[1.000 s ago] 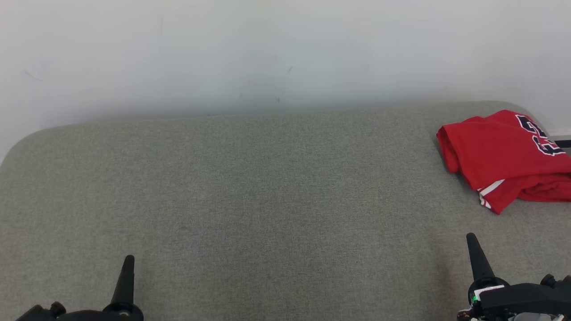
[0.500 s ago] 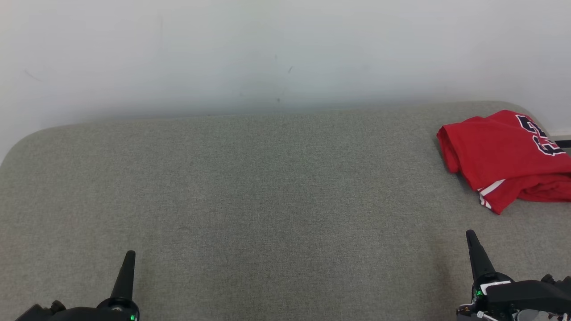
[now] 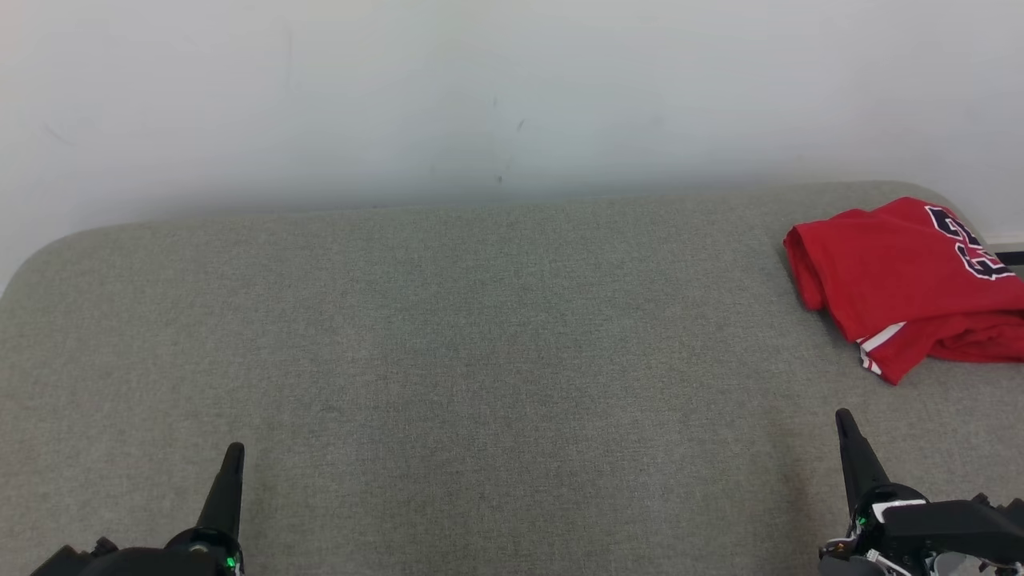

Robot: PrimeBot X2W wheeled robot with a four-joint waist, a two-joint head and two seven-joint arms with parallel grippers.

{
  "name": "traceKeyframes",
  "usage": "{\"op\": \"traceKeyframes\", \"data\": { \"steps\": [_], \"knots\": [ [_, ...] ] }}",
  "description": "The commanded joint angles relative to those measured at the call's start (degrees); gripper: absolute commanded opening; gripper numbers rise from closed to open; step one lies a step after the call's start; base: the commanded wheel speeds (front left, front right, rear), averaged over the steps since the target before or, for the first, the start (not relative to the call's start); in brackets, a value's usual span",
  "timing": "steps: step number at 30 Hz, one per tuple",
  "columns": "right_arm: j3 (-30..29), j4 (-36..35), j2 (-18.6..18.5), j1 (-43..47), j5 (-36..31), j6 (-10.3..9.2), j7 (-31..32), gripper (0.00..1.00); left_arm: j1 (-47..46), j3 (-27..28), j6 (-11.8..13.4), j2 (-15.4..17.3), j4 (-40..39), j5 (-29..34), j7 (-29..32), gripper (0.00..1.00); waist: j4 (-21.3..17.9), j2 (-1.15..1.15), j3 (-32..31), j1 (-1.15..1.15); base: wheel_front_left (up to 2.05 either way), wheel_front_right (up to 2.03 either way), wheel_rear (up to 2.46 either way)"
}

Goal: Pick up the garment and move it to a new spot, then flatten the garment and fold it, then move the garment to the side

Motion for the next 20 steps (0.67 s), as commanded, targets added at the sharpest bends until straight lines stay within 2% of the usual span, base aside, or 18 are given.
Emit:
{"op": "traceKeyframes", "data": {
  "steps": [1,20],
  "knots": [
    [-0.34,-0.09,0.17,-0.82,1.29,-0.09,0.46,0.0,-1.14,0.23,-0.41,0.03,-0.09,-1.43,0.35,0.0,0.0,0.0,0.0,0.0,0.0,0.0,0.0],
    [-1.42,0.35,0.92,-1.51,8.16,-0.11,2.34,0.0,-2.02,0.65,-0.96,-0.15,0.53,-9.51,2.45,0.0,0.03,0.0,0.01,0.0,0.0,0.0,0.0]
  ]
}}
